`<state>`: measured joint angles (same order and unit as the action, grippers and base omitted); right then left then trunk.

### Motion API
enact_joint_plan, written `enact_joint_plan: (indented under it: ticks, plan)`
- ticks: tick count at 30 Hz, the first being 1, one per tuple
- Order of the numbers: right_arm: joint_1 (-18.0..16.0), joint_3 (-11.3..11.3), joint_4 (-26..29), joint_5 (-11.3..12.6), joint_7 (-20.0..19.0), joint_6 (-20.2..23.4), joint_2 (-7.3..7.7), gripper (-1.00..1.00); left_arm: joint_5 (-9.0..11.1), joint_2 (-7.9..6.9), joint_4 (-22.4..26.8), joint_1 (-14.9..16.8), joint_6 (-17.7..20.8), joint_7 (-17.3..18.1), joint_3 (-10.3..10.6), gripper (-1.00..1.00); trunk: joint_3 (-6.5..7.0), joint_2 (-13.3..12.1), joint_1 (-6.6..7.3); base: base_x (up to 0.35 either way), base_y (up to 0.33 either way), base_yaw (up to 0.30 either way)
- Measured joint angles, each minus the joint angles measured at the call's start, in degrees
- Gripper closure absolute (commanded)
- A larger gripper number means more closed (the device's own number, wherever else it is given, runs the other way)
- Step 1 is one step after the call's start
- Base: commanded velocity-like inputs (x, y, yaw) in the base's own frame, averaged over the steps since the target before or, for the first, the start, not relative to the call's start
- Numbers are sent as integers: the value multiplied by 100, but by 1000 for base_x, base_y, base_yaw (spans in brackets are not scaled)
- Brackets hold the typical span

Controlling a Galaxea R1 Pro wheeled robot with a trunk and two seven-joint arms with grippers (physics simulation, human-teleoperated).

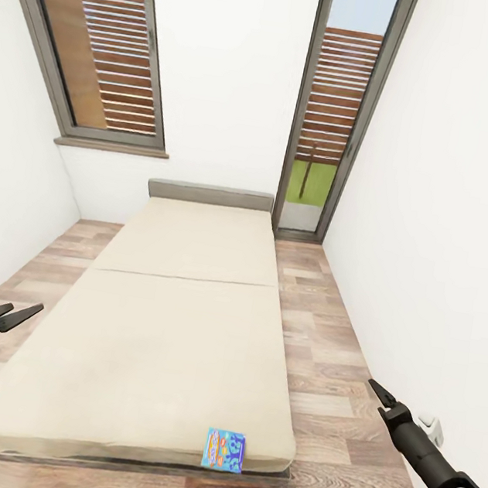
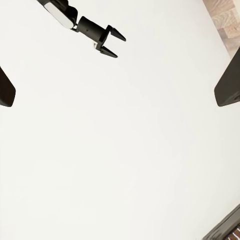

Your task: Put all the toys in the child's room - the three board games (two on the bed and one on the table), the two jigsaw puzzles on the table, and the tennis ball on the table - inside the toy box on the table in the child's room.

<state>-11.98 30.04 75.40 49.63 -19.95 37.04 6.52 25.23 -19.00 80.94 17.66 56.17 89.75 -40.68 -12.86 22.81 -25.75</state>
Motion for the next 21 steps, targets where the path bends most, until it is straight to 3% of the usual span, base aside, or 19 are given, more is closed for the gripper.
enact_joint_plan:
  ticks: [6,21]
  plan:
    - [0,-1,0,5,10,1,0,-100,-1,2,0,-1,0,0,4,-100,57,-1,0,0,-46,0]
    - [0,-9,11,1,13,-1,-1,-100,0,3,0,2,0,1,7,-100,200,-1,0,0,-213,0]
